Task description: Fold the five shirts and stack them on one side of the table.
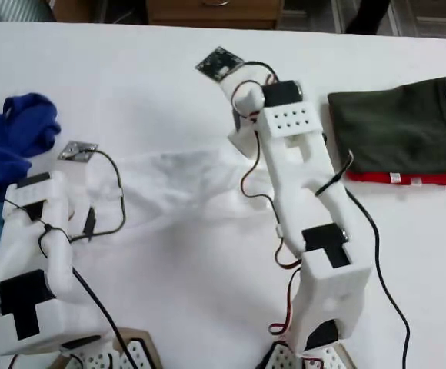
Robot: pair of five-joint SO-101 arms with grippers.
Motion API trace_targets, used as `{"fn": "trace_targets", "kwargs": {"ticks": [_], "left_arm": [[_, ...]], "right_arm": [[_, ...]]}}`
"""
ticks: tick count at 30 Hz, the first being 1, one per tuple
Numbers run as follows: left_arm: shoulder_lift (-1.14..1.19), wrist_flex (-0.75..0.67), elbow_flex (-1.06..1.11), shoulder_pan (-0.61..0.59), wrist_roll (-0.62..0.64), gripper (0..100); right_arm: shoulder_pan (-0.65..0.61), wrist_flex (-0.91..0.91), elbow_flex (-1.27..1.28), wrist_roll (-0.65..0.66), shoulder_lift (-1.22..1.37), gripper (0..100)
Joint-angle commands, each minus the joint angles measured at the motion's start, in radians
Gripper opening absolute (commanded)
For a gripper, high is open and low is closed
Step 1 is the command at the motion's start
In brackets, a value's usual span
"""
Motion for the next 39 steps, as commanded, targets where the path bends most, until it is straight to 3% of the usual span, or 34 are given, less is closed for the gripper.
{"fn": "trace_targets", "kwargs": {"ticks": [1, 9, 13, 22, 27, 33, 39], "left_arm": [[0.0, -0.037, 0.004, -0.006, -0.003, 2], [0.0, -0.037, 0.004, -0.006, -0.003, 2], [0.0, -0.037, 0.004, -0.006, -0.003, 2], [0.0, -0.037, 0.004, -0.006, -0.003, 2], [0.0, -0.037, 0.004, -0.006, -0.003, 2], [0.0, -0.037, 0.004, -0.006, -0.003, 2], [0.0, -0.037, 0.004, -0.006, -0.003, 2]], "right_arm": [[-0.045, 0.174, -0.046, -0.005, -0.007, 2.6], [-0.133, 0.211, 0.184, -0.006, -0.111, 2.1], [-0.081, 0.163, 0.316, -0.005, -0.143, 2.1], [0.151, -0.234, 0.428, -0.003, -0.084, 2.1], [0.194, -0.429, 0.43, -0.011, -0.061, 2.1], [0.156, -0.429, 0.43, -0.012, -0.117, 2.1], [0.053, -0.186, 0.439, -0.023, -0.277, 2.1]]}}
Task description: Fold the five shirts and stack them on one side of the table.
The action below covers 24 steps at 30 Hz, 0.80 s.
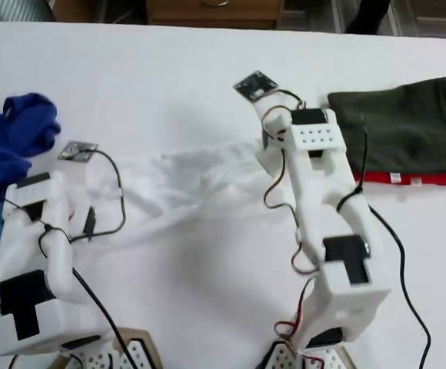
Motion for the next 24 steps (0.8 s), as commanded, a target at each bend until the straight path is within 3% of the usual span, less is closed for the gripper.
{"fn": "trace_targets", "kwargs": {"ticks": [1, 4, 12, 18, 24], "left_arm": [[0.0, -0.037, 0.004, -0.006, -0.003, 2], [0.0, -0.037, 0.004, -0.006, -0.003, 2], [0.0, -0.037, 0.004, -0.006, -0.003, 2], [0.0, -0.037, 0.004, -0.006, -0.003, 2], [0.0, -0.037, 0.004, -0.006, -0.003, 2]], "right_arm": [[-0.074, 0.153, -0.002, -0.003, -0.108, 2.1], [-0.105, 0.186, 0.0, -0.006, -0.085, 2.1], [-0.056, -0.005, -0.006, 0.0, 0.165, 2.1], [0.019, -0.038, -0.193, -0.008, 0.303, 2.1], [-0.001, -0.038, -0.364, 0.0, 0.366, 2.1]]}}
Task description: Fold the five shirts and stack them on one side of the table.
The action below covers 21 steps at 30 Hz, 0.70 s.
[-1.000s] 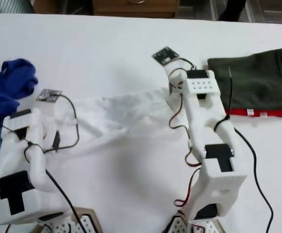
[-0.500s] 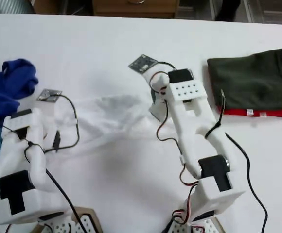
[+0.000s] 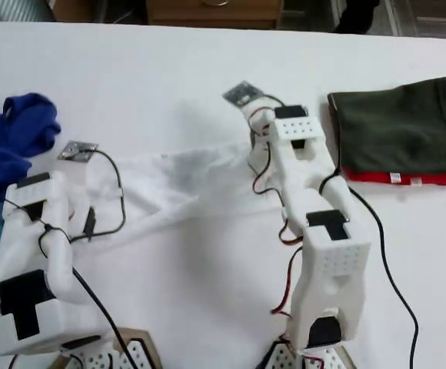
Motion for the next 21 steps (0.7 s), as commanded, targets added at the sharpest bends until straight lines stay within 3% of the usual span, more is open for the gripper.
{"fn": "trace_targets", "kwargs": {"ticks": [1, 8, 14, 21], "left_arm": [[0.0, -0.037, 0.004, -0.006, -0.003, 2], [0.0, -0.037, 0.004, -0.006, -0.003, 2], [0.0, -0.037, 0.004, -0.006, -0.003, 2], [0.0, -0.037, 0.004, -0.006, -0.003, 2]], "right_arm": [[-0.012, -0.01, -0.107, 0.0, 0.018, 2.1], [-0.077, 0.079, -0.14, 0.0, -0.024, 2.1], [-0.226, 0.254, -0.138, 0.002, -0.125, 2.1], [-0.34, 0.194, -0.137, -0.006, -0.087, 2.1]]}}
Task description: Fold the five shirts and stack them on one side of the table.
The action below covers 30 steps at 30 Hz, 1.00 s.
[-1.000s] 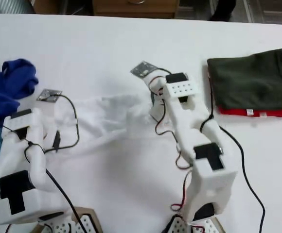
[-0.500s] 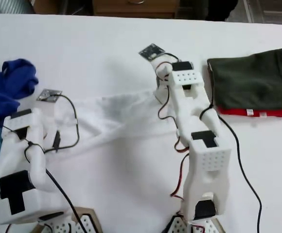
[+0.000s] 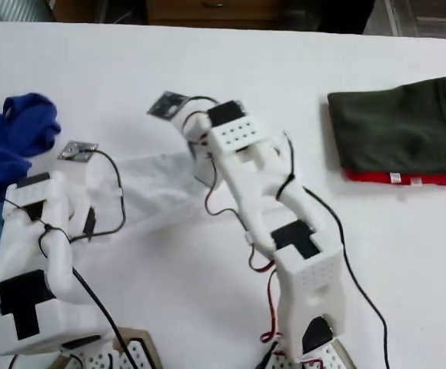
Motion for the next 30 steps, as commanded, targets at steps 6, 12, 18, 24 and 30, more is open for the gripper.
{"fn": "trace_targets", "kwargs": {"ticks": [6, 12, 18, 24, 30], "left_arm": [[0.0, -0.037, 0.004, -0.006, -0.003, 2], [0.0, -0.037, 0.004, -0.006, -0.003, 2], [0.0, -0.037, 0.004, -0.006, -0.003, 2], [0.0, -0.037, 0.004, -0.006, -0.003, 2], [0.0, -0.037, 0.004, -0.006, -0.003, 2]], "right_arm": [[-0.025, -0.2, -0.044, -0.008, 0.11, 2.1], [-0.054, -0.269, -0.064, -0.008, 0.116, 2.1], [-0.005, -0.087, -0.158, -0.009, -0.015, 2.1], [0.15, 0.113, -0.157, -0.009, -0.094, 2.1], [0.34, 0.11, 0.002, -0.002, -0.094, 2.1]]}}
